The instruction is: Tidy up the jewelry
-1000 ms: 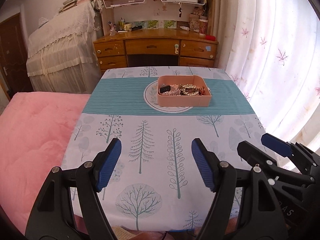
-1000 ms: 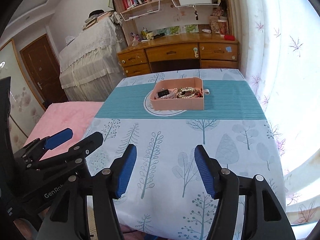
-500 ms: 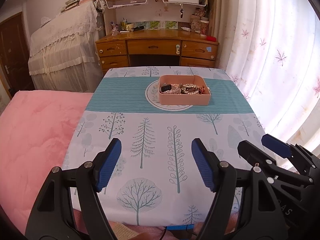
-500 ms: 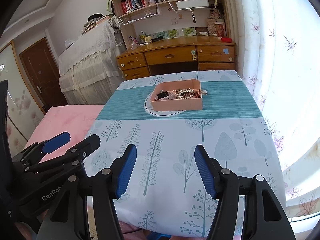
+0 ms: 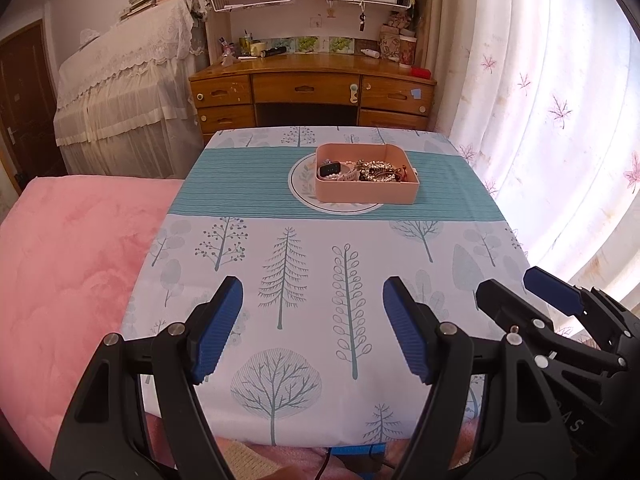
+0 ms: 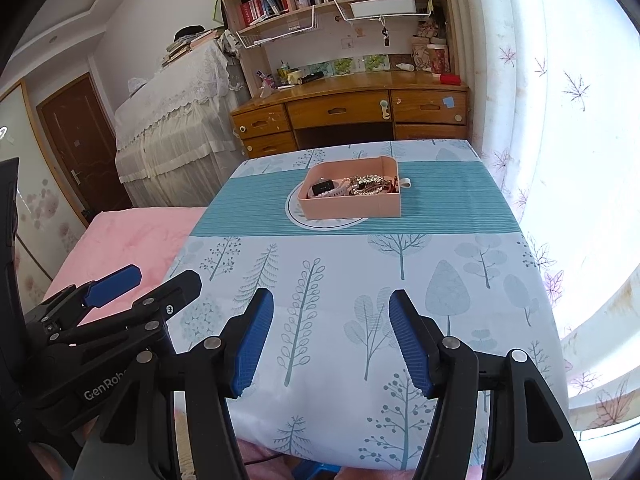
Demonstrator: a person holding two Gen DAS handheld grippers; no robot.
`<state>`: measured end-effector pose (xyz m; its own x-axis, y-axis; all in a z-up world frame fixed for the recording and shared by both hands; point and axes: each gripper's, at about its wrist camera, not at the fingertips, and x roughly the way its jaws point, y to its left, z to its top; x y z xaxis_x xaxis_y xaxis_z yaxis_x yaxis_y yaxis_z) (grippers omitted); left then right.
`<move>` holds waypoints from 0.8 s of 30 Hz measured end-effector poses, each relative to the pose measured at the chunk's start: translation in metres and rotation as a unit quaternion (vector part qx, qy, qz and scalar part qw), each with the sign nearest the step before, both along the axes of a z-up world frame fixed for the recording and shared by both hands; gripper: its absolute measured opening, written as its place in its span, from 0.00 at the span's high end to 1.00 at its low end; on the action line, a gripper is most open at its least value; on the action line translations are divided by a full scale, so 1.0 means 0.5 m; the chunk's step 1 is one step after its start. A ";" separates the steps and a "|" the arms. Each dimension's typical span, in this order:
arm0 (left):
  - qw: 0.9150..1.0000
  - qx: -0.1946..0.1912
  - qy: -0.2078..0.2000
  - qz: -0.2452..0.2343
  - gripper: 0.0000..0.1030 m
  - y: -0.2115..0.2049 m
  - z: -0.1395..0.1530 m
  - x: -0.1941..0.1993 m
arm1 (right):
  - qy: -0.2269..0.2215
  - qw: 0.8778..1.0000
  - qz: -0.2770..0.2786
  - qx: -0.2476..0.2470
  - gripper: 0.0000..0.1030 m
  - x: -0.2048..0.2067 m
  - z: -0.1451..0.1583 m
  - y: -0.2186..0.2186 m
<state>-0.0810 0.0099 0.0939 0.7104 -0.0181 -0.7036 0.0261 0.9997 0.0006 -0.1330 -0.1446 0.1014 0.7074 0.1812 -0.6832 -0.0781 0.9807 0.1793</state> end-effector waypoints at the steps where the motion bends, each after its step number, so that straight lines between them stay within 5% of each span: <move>1: 1.000 0.000 0.001 0.000 0.32 0.000 -0.001 -0.001 | 0.000 1.000 0.000 0.000 0.40 -0.001 0.000 0.000; 24: 1.000 0.001 0.009 -0.001 0.32 0.003 -0.012 0.004 | 0.006 1.000 -0.001 -0.001 0.40 0.001 -0.005 -0.004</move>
<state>-0.0788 0.0114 0.0878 0.6974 -0.0186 -0.7164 0.0280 0.9996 0.0013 -0.1325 -0.1465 0.0990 0.6993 0.1779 -0.6923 -0.0737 0.9813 0.1777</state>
